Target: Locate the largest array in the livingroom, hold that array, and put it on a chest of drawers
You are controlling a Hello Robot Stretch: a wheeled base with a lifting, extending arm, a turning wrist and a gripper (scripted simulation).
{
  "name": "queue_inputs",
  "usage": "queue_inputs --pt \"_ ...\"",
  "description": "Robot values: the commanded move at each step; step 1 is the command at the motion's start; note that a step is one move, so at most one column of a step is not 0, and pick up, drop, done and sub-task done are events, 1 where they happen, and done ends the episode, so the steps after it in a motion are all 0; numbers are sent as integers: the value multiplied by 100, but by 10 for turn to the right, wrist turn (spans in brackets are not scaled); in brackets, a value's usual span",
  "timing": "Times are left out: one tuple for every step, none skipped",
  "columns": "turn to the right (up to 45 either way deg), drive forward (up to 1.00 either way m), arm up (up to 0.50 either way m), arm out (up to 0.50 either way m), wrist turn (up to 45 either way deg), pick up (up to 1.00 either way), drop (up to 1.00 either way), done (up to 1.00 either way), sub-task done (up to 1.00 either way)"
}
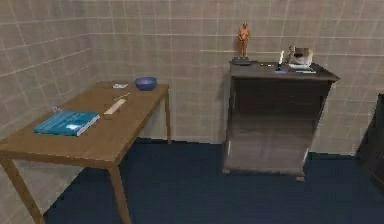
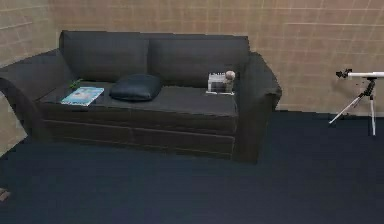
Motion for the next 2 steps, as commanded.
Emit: queue_inputs --pt "0 100 0 0 0 0 0 0 0" --pt "-30 0 0 0 0 0 0 0 0"
